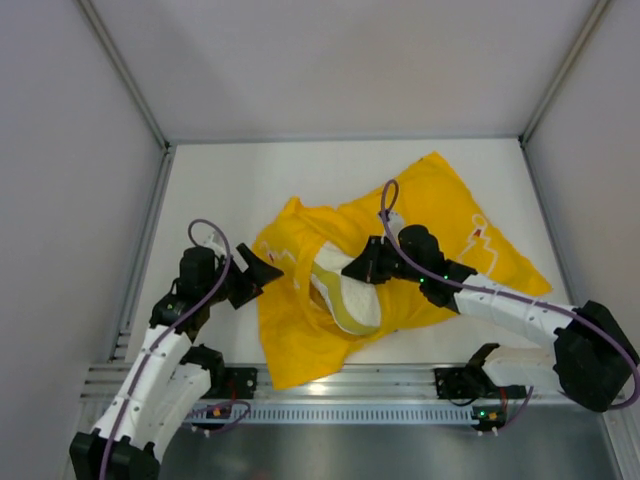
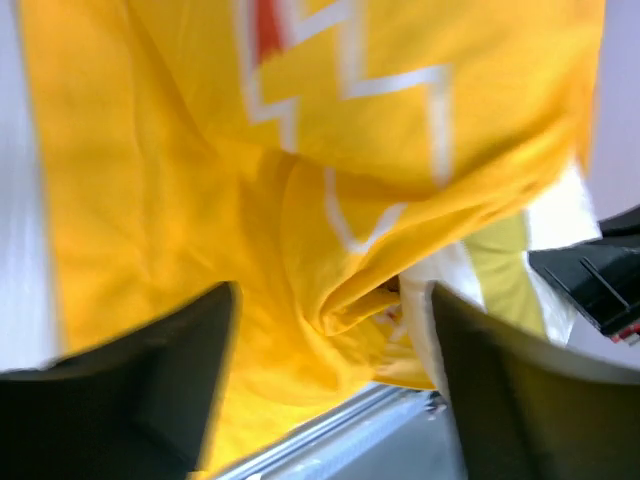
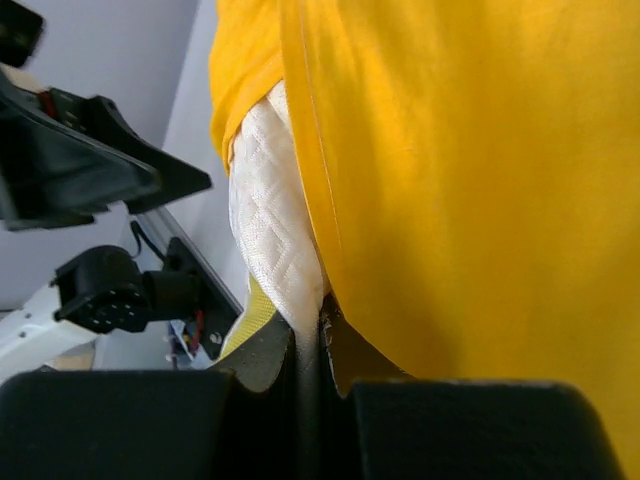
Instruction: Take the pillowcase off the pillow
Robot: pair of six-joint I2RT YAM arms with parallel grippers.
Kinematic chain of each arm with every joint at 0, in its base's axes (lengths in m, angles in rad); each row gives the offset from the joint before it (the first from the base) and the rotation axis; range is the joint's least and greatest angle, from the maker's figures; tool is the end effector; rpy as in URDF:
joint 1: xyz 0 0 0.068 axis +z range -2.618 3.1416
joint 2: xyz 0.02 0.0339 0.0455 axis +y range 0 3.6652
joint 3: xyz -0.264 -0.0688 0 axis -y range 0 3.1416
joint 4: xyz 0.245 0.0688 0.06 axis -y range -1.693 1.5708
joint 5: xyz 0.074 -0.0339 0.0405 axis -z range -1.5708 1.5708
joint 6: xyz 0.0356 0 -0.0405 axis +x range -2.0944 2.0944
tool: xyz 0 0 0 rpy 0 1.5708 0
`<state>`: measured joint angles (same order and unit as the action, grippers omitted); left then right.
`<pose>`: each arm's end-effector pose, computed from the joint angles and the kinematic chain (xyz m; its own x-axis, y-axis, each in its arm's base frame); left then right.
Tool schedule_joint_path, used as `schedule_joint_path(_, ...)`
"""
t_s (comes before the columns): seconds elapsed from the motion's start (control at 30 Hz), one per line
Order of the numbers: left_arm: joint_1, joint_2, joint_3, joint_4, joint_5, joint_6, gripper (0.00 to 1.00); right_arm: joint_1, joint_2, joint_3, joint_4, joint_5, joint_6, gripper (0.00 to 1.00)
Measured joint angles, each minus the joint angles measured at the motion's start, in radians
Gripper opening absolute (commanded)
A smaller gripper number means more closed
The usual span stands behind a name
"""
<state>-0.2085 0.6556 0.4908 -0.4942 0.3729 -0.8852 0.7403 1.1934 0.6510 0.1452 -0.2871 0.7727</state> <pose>0.1411 -0.0431 0.2278 -0.7466 -0.5788 -0.3279 -0.1632 0.6372 -0.7532 0.1875 0.1850 0.2420 -0.7906 0.1845 -0.5838 -0.4019 0.5630 0.7222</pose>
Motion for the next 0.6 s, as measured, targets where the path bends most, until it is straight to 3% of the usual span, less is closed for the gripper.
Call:
schedule_joint_path(0.33,0.001,-0.039,0.069,-0.062,0.008,0.050,0.99,0.035,0.011,-0.051,-0.048,0.044,-0.045,0.00)
schedule_joint_path(0.5,-0.049,0.089,0.172,-0.061,0.013,0.085,0.96,0.045,-0.003,-0.051,-0.049,0.065,-0.043,0.00)
schedule_joint_path(0.6,-0.159,0.216,0.264,-0.064,-0.047,0.099,0.90,0.053,-0.002,-0.050,-0.050,0.077,-0.038,0.00)
